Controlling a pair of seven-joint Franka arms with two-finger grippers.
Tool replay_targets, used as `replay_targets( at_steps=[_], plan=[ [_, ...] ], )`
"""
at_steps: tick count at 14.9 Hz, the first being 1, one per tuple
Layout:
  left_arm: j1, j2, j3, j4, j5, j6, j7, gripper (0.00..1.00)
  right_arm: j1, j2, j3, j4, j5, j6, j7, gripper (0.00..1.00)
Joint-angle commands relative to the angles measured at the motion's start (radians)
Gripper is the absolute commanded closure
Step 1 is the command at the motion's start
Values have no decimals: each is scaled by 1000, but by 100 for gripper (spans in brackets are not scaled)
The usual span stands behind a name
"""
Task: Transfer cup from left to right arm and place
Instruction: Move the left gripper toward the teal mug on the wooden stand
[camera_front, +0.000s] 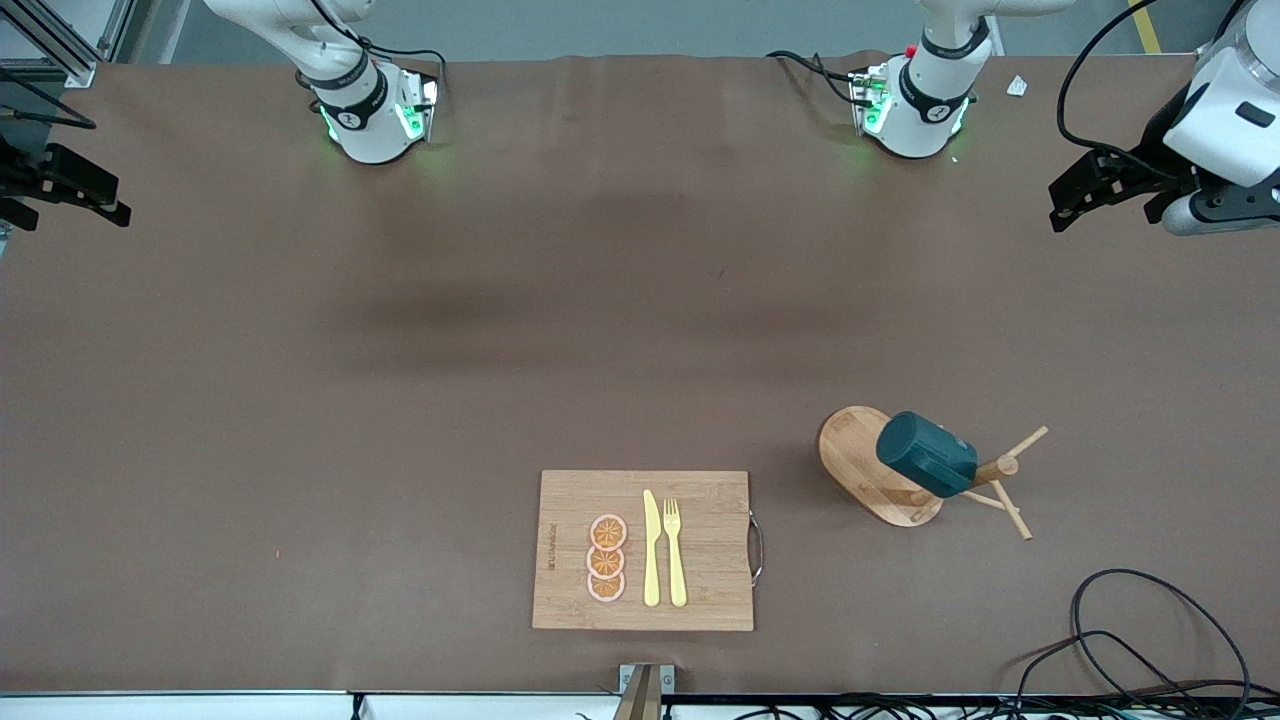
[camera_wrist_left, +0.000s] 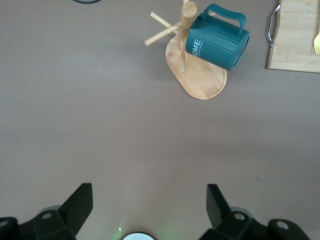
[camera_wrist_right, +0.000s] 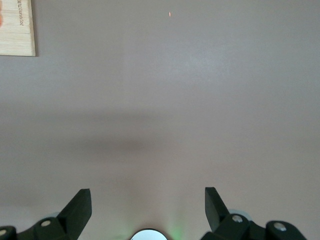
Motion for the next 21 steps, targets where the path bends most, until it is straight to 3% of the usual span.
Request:
replay_targets(
  at_steps=[1, 8, 13, 17, 21],
  plan=[
    [2, 5, -3, 22, 19, -21, 14, 0, 4, -20, -3, -20, -6, 1, -12, 0],
    [8, 73, 0, 82, -26, -3, -6, 0, 3, -20, -3, -20, -6, 1, -12, 0],
    [78, 85, 5, -59, -174, 181, -159, 0, 3, -20, -3, -20, -8, 1, -13, 0],
    [78, 88, 4, -168, -184, 327, -345, 0, 4, -20, -2, -18, -37, 5, -24, 0],
    [75, 132, 0, -188, -253, 388, -495, 0, 0, -18, -5, -18, -31, 5, -20, 0]
  ],
)
